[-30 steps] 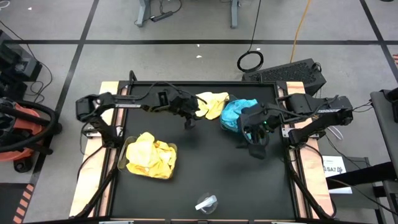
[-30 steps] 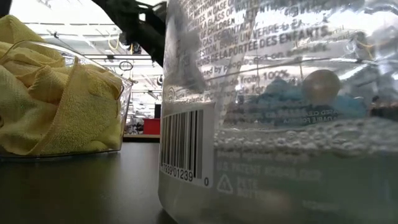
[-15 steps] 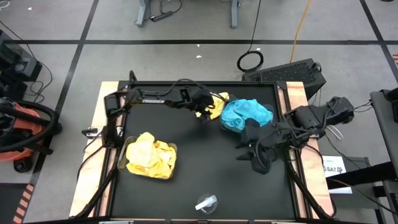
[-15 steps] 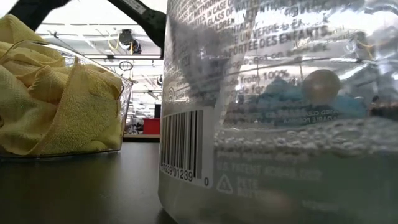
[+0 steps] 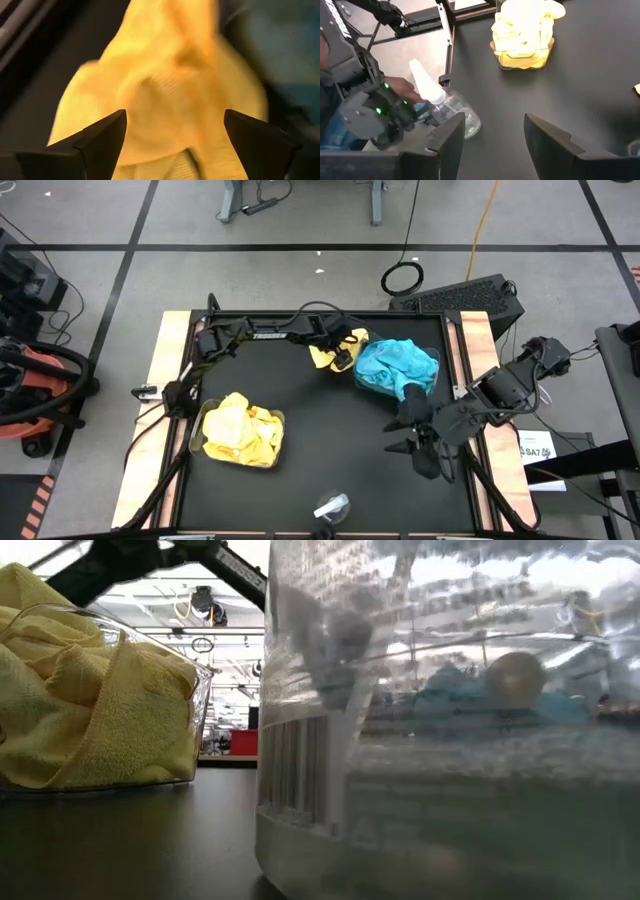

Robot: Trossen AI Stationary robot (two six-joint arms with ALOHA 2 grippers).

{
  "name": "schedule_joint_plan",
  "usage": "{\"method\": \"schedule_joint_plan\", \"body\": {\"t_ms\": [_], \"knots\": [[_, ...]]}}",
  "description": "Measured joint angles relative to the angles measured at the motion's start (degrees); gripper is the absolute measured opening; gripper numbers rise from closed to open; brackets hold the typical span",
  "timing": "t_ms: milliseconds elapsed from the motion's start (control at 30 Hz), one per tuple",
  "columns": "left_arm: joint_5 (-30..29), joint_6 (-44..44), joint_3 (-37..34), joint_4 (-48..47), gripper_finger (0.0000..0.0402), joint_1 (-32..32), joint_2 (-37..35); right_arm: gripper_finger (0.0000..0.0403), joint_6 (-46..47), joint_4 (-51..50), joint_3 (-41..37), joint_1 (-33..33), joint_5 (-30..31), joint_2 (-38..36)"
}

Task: Sort microfiber towel by color & place in baskets
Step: Put the yellow microfiber towel into the bottom transparent bin

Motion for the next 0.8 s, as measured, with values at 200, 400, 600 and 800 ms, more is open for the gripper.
{"method": "schedule_joint_plan", "body": {"t_ms": [200,400,600,800], "knots": [[-3.0,0.0,4.6,-3.8,0.0317,0.0,1.6,0.0196,0.7,0.9,0.0,2.0,1.9,0.5],[0.5,-1.2,5.8,-9.5,0.0301,0.3,2.4,0.0196,0.3,0.9,0.0,2.5,2.8,2.1],[1.1,-1.0,6.0,-10.5,0.0276,0.6,2.9,0.0196,-1.2,1.2,0.0,2.5,2.8,3.5],[2.9,2.0,6.0,-10.7,0.0178,0.7,2.9,0.0196,-1.2,1.7,0.0,2.5,2.8,3.8]]}}
